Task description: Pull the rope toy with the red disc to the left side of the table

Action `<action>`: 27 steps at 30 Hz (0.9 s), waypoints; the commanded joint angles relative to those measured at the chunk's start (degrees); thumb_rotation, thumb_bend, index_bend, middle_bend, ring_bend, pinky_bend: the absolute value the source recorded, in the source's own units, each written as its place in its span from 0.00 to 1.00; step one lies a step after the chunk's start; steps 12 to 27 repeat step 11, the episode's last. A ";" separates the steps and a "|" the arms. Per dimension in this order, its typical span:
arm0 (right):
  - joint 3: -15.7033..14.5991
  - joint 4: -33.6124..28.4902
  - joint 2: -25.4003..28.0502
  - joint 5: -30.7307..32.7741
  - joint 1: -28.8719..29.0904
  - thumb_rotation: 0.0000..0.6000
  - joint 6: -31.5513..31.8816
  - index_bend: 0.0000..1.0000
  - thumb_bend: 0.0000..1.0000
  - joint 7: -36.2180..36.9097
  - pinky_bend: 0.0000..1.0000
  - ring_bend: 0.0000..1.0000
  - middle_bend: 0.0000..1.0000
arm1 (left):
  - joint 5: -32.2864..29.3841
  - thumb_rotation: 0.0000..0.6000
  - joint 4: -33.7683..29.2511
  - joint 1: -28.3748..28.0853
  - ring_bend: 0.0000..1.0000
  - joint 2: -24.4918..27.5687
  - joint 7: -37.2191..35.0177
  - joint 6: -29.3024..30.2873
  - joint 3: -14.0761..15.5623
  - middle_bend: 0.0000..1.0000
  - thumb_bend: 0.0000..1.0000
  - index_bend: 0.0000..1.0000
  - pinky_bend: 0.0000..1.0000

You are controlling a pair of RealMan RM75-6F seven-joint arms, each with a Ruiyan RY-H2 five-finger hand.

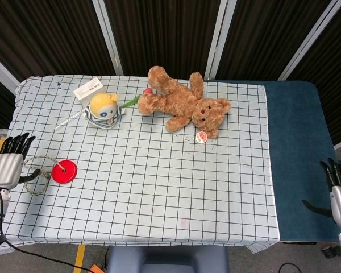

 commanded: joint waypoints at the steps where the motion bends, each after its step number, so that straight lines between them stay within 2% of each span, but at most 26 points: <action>1: -0.20 -0.32 -0.04 -0.58 0.02 1.00 0.29 0.00 0.03 -0.28 0.00 0.00 0.00 | 3.06 1.00 -2.74 1.97 0.00 2.18 -1.99 2.74 1.57 0.00 0.25 0.00 0.00; 5: -0.79 -0.98 -0.21 -1.48 -0.71 1.00 1.55 0.00 0.03 -0.36 0.00 0.00 0.00 | 7.72 1.00 -5.23 5.51 0.00 2.34 -4.34 7.39 4.73 0.00 0.26 0.00 0.00; 9: -1.47 -0.51 -1.14 -2.04 -1.23 1.00 2.08 0.00 0.03 -0.54 0.00 0.00 0.00 | 10.14 1.00 -3.86 8.12 0.00 0.67 -3.15 10.50 6.75 0.00 0.28 0.00 0.00; 27: -1.70 -0.12 -1.59 -2.04 -1.35 1.00 1.97 0.00 0.03 -0.41 0.00 0.00 0.00 | 10.56 1.00 -3.80 8.79 0.00 0.27 -3.82 10.91 7.15 0.00 0.28 0.00 0.00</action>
